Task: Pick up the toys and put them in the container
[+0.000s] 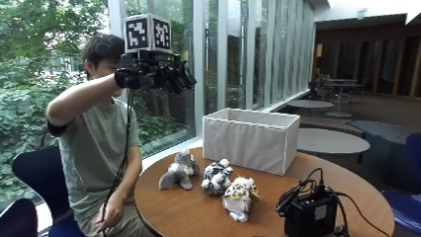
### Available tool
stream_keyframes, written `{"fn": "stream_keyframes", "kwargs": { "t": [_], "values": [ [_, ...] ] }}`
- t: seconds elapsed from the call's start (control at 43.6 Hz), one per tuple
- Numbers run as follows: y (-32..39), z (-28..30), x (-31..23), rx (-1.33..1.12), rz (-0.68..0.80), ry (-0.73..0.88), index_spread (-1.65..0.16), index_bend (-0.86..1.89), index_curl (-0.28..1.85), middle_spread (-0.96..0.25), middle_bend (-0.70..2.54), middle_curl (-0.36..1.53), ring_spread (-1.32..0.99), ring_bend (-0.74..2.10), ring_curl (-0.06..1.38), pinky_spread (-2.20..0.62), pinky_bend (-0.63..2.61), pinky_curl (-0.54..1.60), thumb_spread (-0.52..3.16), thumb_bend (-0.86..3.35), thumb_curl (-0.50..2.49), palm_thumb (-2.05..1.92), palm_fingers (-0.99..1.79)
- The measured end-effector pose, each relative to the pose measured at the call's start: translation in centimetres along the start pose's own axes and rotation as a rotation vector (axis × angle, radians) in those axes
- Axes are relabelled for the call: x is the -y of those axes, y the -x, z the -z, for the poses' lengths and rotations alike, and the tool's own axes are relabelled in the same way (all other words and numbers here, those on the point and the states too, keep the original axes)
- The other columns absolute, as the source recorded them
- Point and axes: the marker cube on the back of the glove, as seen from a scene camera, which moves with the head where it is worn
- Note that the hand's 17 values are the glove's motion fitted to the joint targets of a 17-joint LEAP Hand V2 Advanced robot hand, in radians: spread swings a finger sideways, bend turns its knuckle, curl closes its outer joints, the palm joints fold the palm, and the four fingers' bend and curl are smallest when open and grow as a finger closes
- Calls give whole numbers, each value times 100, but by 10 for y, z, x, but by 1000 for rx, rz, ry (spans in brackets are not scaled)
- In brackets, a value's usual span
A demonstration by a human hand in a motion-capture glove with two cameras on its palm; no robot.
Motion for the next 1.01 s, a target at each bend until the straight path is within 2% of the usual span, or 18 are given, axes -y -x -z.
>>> {"fn": "stream_keyframes", "kwargs": {
  "t": [0.206, 0.435, 0.756, 0.848, 1.008],
  "values": [
    [-2, 2, 18, -11, -16, -9, -20, 13, 8, -15, 19, 7, -19, 43, 13, -20, 71, 24, 104, 12, 6, 9, 33],
    [23, 0, 40, 20, 40, -8, -25, 15, 12, -16, 21, 14, -25, 49, 16, -24, 75, 28, 141, 14, 12, 6, 28],
    [94, -25, 74, 6, 155, 74, -26, 12, 15, -19, 26, 23, -27, 54, 20, -25, 79, 32, 157, 11, 17, -1, 18],
    [112, -33, 81, -10, 214, 119, -25, 10, 16, -18, 24, 24, -26, 54, 21, -23, 80, 33, 153, 9, 19, 0, 3],
    [133, -54, 106, 143, 205, 218, -23, 8, 16, -14, 25, 28, -22, 50, 21, -14, 76, 32, 144, 7, 23, 1, -14]
  ]
}}
